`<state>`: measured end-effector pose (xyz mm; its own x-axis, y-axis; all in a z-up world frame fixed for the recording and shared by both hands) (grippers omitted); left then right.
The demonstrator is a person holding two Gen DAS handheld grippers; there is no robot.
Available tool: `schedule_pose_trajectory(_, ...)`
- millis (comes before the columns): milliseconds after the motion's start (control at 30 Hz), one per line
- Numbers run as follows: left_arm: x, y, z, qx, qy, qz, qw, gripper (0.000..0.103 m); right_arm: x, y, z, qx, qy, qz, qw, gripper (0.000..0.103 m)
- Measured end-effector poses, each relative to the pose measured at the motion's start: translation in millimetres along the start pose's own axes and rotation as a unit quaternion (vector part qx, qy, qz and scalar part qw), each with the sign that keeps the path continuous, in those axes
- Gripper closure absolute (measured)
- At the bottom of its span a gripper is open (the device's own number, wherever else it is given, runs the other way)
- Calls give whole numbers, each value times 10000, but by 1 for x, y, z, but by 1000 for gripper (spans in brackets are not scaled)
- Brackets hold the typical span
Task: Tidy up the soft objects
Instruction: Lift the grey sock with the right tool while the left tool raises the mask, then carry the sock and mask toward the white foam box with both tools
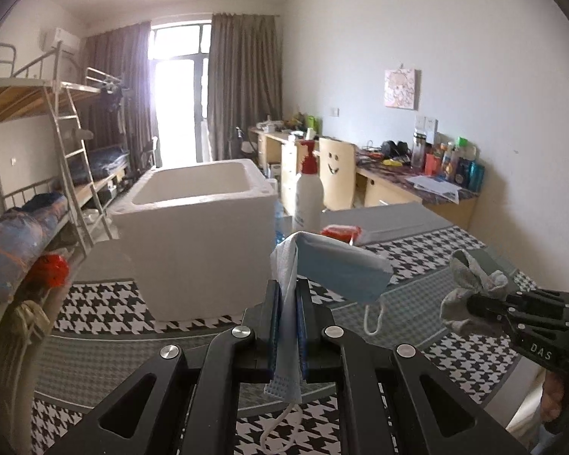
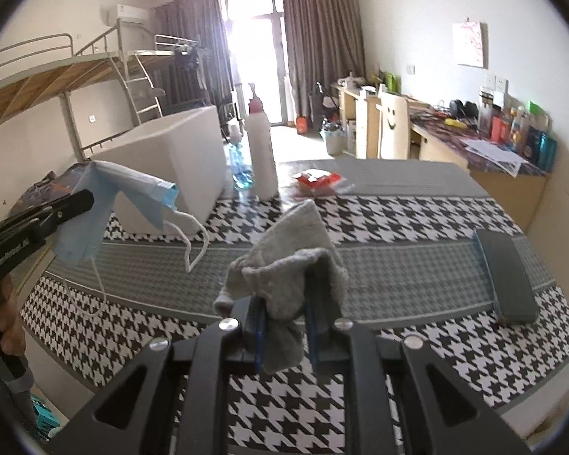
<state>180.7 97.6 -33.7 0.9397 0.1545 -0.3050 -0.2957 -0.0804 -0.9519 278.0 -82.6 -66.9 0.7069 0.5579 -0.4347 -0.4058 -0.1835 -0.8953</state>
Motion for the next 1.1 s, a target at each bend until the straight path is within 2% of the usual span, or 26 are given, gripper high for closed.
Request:
schedule_pose_trajectory(300, -5, -10, 9, -39, -83, -163, 9998, 94, -6, -19, 25, -138, -270, -357, 9989, 82)
schedule_pose_trajectory(633, -12, -36, 14, 110, -211, -511, 9984, 94, -9, -44, 31, -162, -372, -631, 9972, 82)
schedule_pose_trajectory(1100, -13, -61, 16, 144, -279, -719, 9969, 94, -14, -78, 43, -301, -531, -929, 9938, 82)
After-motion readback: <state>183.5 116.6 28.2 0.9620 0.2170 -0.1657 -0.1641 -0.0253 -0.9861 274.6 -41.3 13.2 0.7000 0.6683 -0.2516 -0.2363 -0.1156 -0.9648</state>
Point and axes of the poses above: each gripper's, at about its wrist camera, not at the fingertips, and x roughly the way its jaws point, z to its left, y to its underside, the point moved 8 cm from there along x, roughly the way its jaws point, and after that the axes turned 9 degrees about -z, right-handed, at the moved point
